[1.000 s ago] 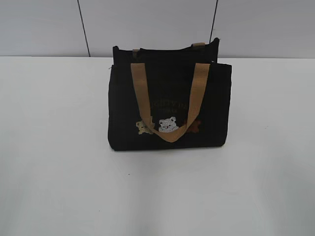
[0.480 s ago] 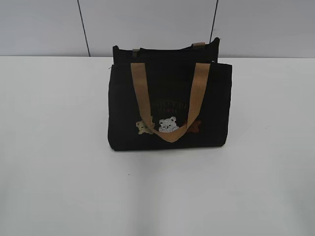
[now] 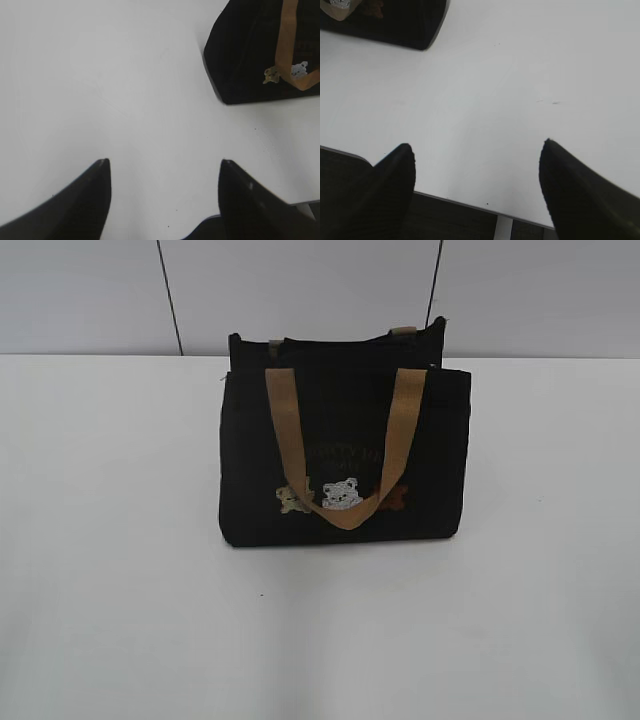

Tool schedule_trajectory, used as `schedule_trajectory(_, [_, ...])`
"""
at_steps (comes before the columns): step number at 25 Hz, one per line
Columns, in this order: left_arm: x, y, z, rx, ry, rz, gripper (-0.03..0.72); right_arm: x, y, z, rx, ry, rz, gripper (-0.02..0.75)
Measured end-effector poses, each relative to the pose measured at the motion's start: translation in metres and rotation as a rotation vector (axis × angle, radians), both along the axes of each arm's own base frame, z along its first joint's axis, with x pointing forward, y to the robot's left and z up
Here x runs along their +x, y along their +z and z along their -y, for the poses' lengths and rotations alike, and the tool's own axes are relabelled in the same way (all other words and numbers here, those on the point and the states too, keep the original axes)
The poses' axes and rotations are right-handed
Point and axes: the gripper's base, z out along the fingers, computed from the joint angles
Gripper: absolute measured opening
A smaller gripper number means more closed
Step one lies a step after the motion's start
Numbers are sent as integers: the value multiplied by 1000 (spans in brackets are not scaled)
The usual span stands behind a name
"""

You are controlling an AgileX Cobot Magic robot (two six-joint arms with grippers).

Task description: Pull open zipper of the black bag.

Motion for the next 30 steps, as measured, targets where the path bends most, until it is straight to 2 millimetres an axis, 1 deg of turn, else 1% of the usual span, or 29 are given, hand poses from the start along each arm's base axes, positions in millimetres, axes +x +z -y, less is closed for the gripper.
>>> schedule_trajectory(7, [-2,0,0,-7,33,19,504,-2,0,0,3,-20,21,587])
schedule_trajectory(12, [-11,0,1,-8,90,80,504,-7,0,1,7,-61,54,587])
schedule_trajectory(19, [-11,0,1,-8,97,82,504,-7,0,0,6,-163,55,587])
schedule_trajectory(30, [-11,0,1,-10,97,83,504,-7,0,0,6,-169,55,587])
